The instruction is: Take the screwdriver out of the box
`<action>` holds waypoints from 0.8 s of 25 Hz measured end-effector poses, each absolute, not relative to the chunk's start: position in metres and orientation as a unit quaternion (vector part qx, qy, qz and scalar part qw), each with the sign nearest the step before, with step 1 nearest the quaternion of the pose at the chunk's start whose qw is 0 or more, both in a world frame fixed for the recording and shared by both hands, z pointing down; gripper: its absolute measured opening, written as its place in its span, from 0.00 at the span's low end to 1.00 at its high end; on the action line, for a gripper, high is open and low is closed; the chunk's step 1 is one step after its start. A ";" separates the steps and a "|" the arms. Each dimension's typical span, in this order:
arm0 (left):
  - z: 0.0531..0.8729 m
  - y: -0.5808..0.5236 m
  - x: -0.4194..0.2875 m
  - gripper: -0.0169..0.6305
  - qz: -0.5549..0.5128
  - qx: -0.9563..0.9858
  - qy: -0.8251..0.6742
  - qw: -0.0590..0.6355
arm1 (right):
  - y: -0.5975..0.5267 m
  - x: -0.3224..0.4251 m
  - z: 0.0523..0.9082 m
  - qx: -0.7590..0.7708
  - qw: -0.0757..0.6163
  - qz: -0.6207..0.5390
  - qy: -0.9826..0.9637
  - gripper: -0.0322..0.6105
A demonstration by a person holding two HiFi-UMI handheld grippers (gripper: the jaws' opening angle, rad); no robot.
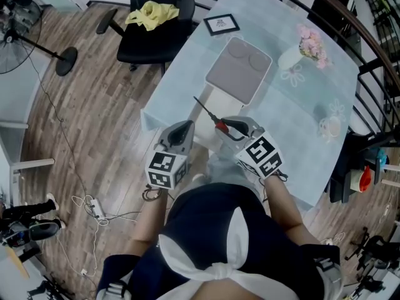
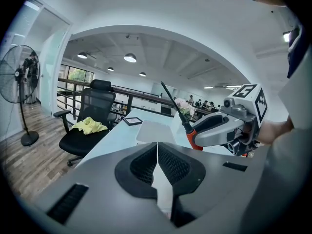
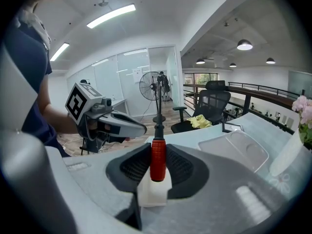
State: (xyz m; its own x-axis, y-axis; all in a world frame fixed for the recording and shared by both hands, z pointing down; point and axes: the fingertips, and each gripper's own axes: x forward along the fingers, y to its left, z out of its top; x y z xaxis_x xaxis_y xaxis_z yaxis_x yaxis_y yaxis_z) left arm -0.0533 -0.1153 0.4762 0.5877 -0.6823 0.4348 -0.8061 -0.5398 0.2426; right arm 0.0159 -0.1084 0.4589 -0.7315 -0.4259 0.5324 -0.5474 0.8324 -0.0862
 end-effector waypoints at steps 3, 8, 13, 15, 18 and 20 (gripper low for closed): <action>0.475 -0.115 -0.051 0.06 0.140 0.868 -0.427 0.209 | -0.109 0.016 0.454 0.268 0.244 0.122 -0.924 0.20; 0.467 -0.118 -0.049 0.06 0.125 0.869 -0.431 0.207 | -0.110 0.014 0.447 0.274 0.220 0.135 -0.927 0.20; 0.464 -0.119 -0.050 0.06 0.124 0.870 -0.431 0.206 | -0.111 0.013 0.444 0.276 0.213 0.136 -0.927 0.20; 0.464 -0.120 -0.052 0.06 0.122 0.869 -0.433 0.208 | -0.111 0.012 0.442 0.276 0.212 0.135 -0.928 0.20; 0.463 -0.120 -0.054 0.06 0.123 0.868 -0.433 0.208 | -0.111 0.010 0.440 0.276 0.209 0.133 -0.929 0.20; 0.464 -0.118 -0.053 0.06 0.124 0.869 -0.429 0.211 | -0.111 0.009 0.440 0.277 0.209 0.132 -0.929 0.20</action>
